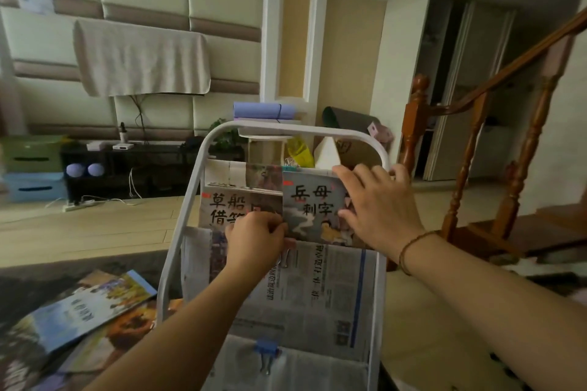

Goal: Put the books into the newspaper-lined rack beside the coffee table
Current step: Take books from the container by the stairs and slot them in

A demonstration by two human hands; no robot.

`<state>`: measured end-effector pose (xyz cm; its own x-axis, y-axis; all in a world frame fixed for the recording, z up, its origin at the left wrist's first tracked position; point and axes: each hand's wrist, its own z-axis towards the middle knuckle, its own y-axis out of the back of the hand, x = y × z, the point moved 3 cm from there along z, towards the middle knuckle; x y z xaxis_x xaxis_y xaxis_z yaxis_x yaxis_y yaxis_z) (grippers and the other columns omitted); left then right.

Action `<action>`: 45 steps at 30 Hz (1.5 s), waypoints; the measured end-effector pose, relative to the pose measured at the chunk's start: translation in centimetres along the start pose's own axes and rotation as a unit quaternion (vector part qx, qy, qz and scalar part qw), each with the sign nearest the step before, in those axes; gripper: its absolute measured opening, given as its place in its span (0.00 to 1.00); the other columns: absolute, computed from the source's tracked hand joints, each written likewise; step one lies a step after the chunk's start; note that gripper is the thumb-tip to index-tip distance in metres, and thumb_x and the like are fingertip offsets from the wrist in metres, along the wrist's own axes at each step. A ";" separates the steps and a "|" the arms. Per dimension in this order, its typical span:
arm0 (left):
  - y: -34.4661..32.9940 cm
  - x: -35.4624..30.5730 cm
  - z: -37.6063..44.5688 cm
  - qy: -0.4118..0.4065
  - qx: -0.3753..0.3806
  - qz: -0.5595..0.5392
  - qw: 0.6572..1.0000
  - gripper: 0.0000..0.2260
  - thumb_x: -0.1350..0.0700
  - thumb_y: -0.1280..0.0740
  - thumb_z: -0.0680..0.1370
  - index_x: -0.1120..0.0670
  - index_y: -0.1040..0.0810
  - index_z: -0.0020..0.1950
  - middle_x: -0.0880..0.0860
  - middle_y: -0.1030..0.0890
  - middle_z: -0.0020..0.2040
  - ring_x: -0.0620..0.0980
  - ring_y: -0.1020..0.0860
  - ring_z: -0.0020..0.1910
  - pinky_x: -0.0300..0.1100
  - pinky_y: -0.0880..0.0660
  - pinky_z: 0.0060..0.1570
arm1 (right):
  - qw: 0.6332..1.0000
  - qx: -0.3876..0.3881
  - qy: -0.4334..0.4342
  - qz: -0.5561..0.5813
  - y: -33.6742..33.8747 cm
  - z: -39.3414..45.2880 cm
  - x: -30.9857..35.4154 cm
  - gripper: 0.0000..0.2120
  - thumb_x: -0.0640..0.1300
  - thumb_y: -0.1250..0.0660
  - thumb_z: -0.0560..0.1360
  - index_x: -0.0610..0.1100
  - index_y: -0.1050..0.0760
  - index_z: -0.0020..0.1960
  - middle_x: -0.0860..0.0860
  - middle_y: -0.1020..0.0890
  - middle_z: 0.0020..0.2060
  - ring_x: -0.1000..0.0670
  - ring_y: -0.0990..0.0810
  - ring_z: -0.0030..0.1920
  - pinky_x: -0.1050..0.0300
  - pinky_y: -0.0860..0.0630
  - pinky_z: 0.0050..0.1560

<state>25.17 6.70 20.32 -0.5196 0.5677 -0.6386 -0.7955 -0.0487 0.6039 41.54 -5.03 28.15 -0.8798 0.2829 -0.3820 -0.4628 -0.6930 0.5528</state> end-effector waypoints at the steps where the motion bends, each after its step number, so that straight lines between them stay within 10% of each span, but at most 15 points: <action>1: -0.2 0.0 -0.2 0.004 -0.001 0.030 1.000 0.11 0.49 0.35 0.79 0.47 0.18 0.38 0.45 0.19 0.35 0.49 0.21 0.44 0.53 0.33 0.62 | 1.000 0.009 0.002 -0.002 -0.6 -0.6 0.1 0.33 0.59 0.28 0.68 0.49 0.34 0.68 0.49 0.22 0.52 0.45 0.22 0.50 0.43 0.32 0.55; 13: -0.7 -0.8 -1.0 -0.010 0.044 0.208 0.977 0.22 0.39 0.50 0.82 0.46 0.20 0.44 0.44 0.21 0.41 0.50 0.26 0.55 0.62 0.50 0.69 | 0.995 0.094 -0.026 0.036 -2.9 -2.3 0.4 0.32 0.62 0.28 0.66 0.52 0.30 0.66 0.52 0.25 0.59 0.45 0.29 0.61 0.37 0.40 0.65; 25: -0.2 -1.9 -0.4 0.014 0.087 0.158 0.983 0.14 0.46 0.45 0.83 0.49 0.23 0.45 0.46 0.21 0.39 0.50 0.22 0.46 0.55 0.42 0.68 | 0.995 0.018 -0.056 0.081 -3.0 -3.7 0.3 0.25 0.47 0.25 0.68 0.46 0.23 0.63 0.50 0.19 0.52 0.45 0.23 0.53 0.41 0.31 0.61; 32: 0.7 -2.3 -0.8 0.020 0.135 0.165 0.977 0.13 0.44 0.40 0.80 0.48 0.23 0.41 0.48 0.21 0.35 0.49 0.22 0.41 0.58 0.33 0.65 | 0.981 0.048 -0.024 0.187 -2.8 -6.2 -0.5 0.26 0.49 0.36 0.77 0.46 0.34 0.73 0.48 0.32 0.73 0.46 0.39 0.75 0.41 0.40 0.73; 35: 1.0 -4.3 -2.4 -0.114 -0.039 0.140 0.983 0.10 0.48 0.38 0.78 0.50 0.21 0.51 0.52 0.19 0.48 0.55 0.23 0.51 0.53 0.26 0.57 | 0.975 0.040 -0.040 0.213 -1.8 -9.4 -3.0 0.26 0.54 0.43 0.80 0.46 0.37 0.75 0.47 0.41 0.77 0.48 0.50 0.78 0.48 0.49 0.76; 38: -0.3 -9.0 -6.7 -0.375 -0.140 0.024 0.916 0.08 0.57 0.36 0.78 0.55 0.25 0.56 0.59 0.22 0.52 0.57 0.26 0.53 0.51 0.30 0.55 | 0.960 0.051 -0.114 0.249 -1.5 -13.9 -6.3 0.24 0.54 0.41 0.80 0.46 0.34 0.74 0.50 0.39 0.76 0.53 0.49 0.77 0.59 0.52 0.74; 41: -5.5 -13.4 -12.0 -0.589 -0.028 -0.022 0.807 0.06 0.61 0.34 0.77 0.54 0.25 0.53 0.60 0.20 0.48 0.58 0.23 0.49 0.51 0.29 0.49 | 0.919 0.091 -0.235 0.304 -3.4 -20.2 -9.7 0.22 0.51 0.36 0.79 0.44 0.30 0.70 0.49 0.33 0.73 0.53 0.38 0.73 0.61 0.45 0.72; 45: -15.5 -17.3 -17.1 -0.635 0.167 -0.030 0.754 0.06 0.59 0.32 0.77 0.56 0.19 0.52 0.56 0.19 0.49 0.55 0.23 0.50 0.48 0.27 0.50 | 0.774 0.178 -0.443 0.416 -7.0 -30.6 -13.8 0.22 0.51 0.35 0.78 0.46 0.30 0.70 0.50 0.26 0.67 0.52 0.29 0.66 0.53 0.31 0.66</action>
<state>41.21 -16.39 13.84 0.3997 0.9001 0.1735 -0.5725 0.0973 0.8141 60.26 -24.36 6.84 -0.5457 0.2899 0.7862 0.4420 -0.6975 0.5640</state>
